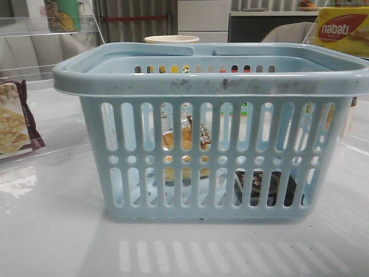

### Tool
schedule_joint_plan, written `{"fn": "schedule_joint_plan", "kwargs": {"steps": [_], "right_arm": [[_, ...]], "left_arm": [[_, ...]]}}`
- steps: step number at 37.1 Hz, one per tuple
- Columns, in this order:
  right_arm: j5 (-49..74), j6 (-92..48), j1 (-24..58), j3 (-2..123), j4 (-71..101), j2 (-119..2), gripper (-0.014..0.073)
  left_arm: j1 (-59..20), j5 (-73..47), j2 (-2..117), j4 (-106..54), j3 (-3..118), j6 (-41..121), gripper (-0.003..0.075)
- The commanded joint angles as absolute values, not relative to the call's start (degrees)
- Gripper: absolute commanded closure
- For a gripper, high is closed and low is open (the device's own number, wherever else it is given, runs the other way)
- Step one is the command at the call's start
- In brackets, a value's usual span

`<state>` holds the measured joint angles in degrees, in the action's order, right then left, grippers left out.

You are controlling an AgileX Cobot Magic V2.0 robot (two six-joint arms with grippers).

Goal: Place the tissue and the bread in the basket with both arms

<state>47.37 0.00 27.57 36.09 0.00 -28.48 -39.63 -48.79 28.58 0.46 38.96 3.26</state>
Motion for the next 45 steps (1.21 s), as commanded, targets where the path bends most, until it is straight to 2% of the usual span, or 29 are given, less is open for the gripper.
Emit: {"fn": "schedule_joint_plan", "kwargs": {"steps": [1,14,20,34,45], "right_arm": [[43.43,-0.44,27.52,37.60,-0.85,-28.62,0.0536],[43.43,-0.44,27.52,37.60,-0.85,-28.62,0.0536],[43.43,-0.44,27.52,37.60,-0.85,-28.62,0.0536],[43.43,-0.44,27.52,37.60,-0.85,-28.62,0.0536],[43.43,-0.44,27.52,37.60,-0.85,-28.62,0.0536]], "left_arm": [[-39.84,-45.01,28.77,0.00,40.53,2.66,0.0629],[-38.32,-43.92,26.84,0.00,39.28,2.66,0.0629],[-30.44,-36.78,21.17,-0.76,33.88,3.69,0.0629],[-11.22,-6.11,5.30,-0.76,9.12,3.69,0.0629],[-3.44,-1.07,-1.41,-1.27,0.19,3.69,0.0629]]}}
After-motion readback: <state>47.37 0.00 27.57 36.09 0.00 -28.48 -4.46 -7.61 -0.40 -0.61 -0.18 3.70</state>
